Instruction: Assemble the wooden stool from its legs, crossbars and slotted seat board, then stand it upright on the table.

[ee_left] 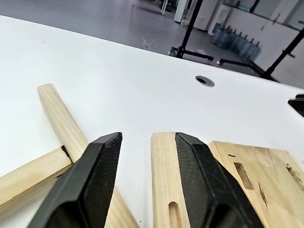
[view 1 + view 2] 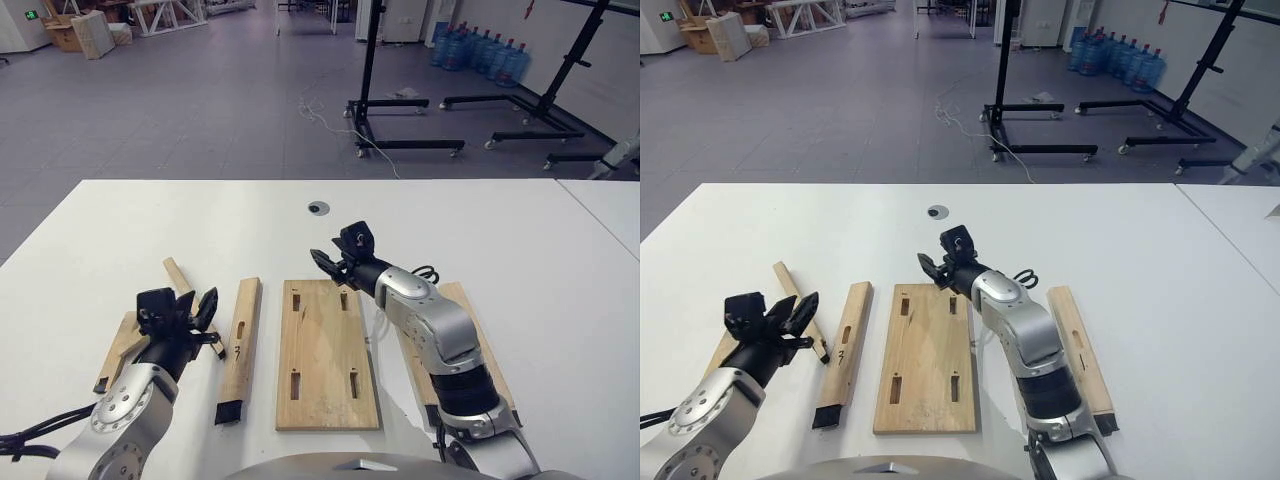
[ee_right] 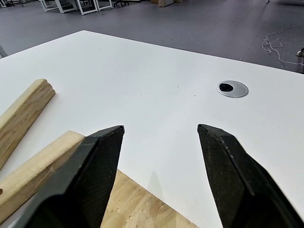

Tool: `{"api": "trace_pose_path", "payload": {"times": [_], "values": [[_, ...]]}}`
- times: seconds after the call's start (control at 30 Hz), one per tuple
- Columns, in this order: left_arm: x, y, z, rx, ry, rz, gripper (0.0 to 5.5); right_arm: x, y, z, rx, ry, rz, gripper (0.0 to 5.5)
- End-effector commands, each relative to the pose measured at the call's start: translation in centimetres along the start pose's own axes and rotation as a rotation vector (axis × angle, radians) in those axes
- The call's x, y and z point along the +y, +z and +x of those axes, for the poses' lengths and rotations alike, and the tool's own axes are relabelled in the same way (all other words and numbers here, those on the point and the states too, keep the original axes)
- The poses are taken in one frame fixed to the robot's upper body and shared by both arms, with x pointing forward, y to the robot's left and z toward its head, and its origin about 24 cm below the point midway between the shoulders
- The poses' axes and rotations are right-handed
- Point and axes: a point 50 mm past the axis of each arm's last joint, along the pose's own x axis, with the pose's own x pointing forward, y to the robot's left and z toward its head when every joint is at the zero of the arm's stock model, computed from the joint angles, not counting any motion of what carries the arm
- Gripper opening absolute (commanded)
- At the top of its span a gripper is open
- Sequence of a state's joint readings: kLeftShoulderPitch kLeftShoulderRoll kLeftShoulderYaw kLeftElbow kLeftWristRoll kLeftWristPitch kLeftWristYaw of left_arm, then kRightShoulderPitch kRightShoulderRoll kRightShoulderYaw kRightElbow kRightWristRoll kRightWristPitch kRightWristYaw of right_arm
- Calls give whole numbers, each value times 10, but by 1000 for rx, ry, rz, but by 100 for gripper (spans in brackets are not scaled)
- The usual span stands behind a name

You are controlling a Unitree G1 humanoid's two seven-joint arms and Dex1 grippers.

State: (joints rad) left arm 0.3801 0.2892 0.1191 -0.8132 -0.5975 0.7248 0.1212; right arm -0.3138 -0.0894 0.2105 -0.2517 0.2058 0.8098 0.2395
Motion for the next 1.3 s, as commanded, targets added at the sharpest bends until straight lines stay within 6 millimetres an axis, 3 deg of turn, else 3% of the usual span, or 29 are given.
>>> {"api": "trace_pose_path", "payload": {"times": [0.03,0.27,0.53,0.8,1.0,1.3], "values": [[1,-22,4,150,-32,98,203,-6,9,1,-27,-18,-12,285],[32,-37,0,341,30,269,203,-4,1,-4,-26,-45,45,285],[65,-14,-2,371,36,401,203,-9,7,-9,-64,-98,85,285],[77,-12,-8,419,24,404,203,-4,10,-9,-84,-91,115,285],[74,-29,-20,515,7,221,203,-8,13,-14,-89,-104,142,285],[73,-38,-30,580,50,189,203,-9,20,-16,-110,-103,175,285]]}}
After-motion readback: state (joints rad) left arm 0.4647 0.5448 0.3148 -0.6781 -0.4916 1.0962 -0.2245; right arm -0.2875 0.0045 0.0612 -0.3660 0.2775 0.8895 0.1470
